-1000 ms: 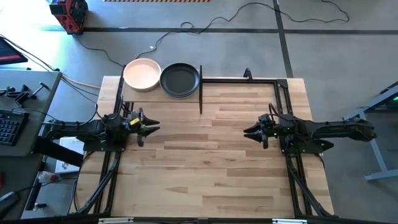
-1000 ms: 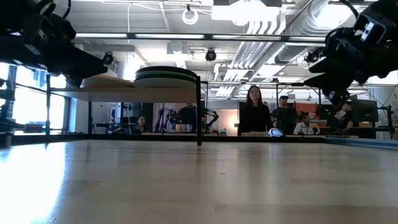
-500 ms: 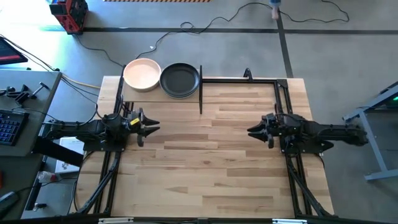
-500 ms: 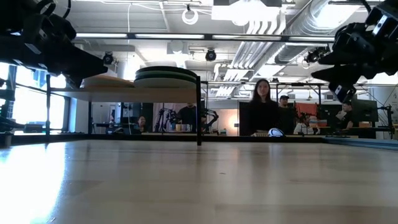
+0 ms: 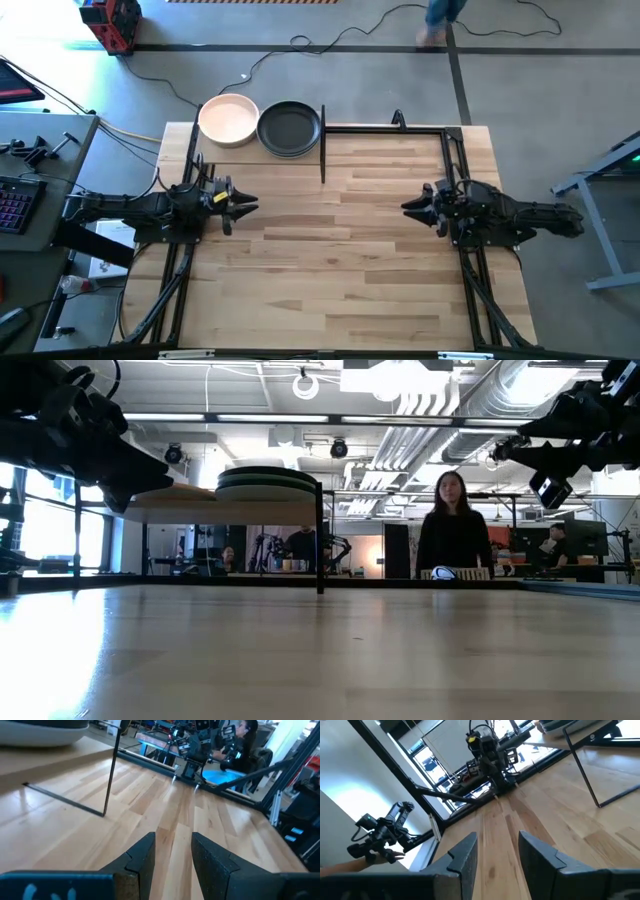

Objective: Place and stack plates onto a shelf
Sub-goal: Return to Home Position

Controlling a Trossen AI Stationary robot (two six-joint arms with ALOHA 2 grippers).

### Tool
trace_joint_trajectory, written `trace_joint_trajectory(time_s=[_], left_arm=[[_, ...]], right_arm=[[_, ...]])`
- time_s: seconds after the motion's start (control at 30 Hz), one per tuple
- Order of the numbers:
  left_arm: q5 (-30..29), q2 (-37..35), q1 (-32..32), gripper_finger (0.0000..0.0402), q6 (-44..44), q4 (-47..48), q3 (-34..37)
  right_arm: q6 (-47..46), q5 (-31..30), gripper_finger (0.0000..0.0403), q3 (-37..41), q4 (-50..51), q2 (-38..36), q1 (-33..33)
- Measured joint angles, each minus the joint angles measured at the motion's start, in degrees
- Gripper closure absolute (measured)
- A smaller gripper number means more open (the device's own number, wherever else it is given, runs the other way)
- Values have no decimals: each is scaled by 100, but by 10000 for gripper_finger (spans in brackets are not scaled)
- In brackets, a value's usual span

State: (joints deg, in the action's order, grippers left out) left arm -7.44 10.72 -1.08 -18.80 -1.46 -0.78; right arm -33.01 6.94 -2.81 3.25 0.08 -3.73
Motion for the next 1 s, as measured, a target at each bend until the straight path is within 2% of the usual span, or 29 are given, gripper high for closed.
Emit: trace_joint_trajectory(time_s=[0.2, 1.0], left_arm=[[-2, 0, 0, 287, 435, -3, 0], [-2, 0, -2, 287, 397, -4, 0]], right_arm=[[0, -4, 277, 0, 69, 74, 0], [1, -35, 277, 0, 83, 74, 0]])
